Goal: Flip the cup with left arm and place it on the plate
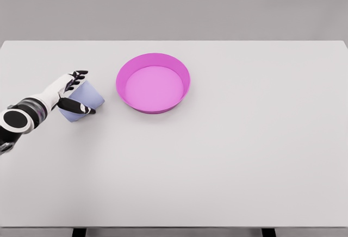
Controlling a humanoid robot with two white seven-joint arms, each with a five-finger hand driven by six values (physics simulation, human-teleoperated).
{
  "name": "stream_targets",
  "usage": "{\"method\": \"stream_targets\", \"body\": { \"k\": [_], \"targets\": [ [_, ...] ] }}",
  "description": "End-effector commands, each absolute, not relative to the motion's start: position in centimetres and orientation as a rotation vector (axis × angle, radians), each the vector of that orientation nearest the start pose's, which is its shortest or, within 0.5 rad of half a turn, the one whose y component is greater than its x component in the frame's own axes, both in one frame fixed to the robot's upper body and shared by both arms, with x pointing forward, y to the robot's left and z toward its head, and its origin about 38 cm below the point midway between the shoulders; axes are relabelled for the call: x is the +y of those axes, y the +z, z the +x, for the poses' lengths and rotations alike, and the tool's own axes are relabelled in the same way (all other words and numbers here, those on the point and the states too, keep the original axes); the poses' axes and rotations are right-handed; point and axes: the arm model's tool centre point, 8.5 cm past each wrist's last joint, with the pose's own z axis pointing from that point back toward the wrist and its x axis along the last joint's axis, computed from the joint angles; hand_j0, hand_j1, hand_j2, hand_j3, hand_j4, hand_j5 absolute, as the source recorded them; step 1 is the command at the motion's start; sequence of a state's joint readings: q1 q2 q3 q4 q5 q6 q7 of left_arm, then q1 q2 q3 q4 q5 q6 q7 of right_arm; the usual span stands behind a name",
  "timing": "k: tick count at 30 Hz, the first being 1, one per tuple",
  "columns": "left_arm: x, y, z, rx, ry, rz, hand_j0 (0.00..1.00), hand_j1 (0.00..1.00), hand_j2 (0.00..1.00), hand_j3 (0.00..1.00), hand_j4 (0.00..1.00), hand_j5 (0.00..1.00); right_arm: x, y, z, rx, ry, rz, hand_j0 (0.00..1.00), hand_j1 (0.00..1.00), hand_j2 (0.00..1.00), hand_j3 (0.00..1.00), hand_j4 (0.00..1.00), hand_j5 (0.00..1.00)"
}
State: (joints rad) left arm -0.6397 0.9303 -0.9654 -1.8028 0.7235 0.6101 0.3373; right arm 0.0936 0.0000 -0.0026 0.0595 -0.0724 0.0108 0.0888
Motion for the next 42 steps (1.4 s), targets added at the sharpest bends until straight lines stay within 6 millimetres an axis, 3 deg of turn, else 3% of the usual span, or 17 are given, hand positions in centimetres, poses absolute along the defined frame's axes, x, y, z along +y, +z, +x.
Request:
{"method": "stream_targets", "body": {
  "k": [1,19,27,33,42],
  "targets": [
    [29.7,16.2,40.5,-1.052,-0.715,0.317,1.0,1.0,1.0,1.0,1.0,1.0,-26.3,-25.6,-8.2,0.157,-0.088,-0.003,1.0,1.0,1.0,1.0,1.0,1.0],
    [29.4,15.6,40.3,-1.043,-0.72,0.308,1.0,1.0,1.0,1.0,1.0,1.0,-26.3,-25.6,-8.2,0.157,-0.089,-0.003,1.0,1.0,1.0,1.0,1.0,1.0],
    [29.3,15.1,40.0,-1.03,-0.732,0.308,0.84,0.84,0.84,0.84,0.84,0.84,-26.3,-25.6,-8.2,0.157,-0.089,-0.003,1.0,1.0,1.0,1.0,1.0,1.0],
    [29.4,15.1,40.0,-1.034,-0.728,0.32,0.64,0.64,0.64,0.64,0.64,0.64,-26.3,-25.6,-8.2,0.157,-0.088,-0.003,1.0,1.0,1.0,1.0,1.0,1.0],
    [29.7,15.9,40.4,-1.053,-0.723,0.337,0.62,0.62,0.62,0.62,0.62,0.62,-26.3,-25.6,-8.2,0.157,-0.088,-0.003,1.0,1.0,1.0,1.0,1.0,1.0]
  ]
}}
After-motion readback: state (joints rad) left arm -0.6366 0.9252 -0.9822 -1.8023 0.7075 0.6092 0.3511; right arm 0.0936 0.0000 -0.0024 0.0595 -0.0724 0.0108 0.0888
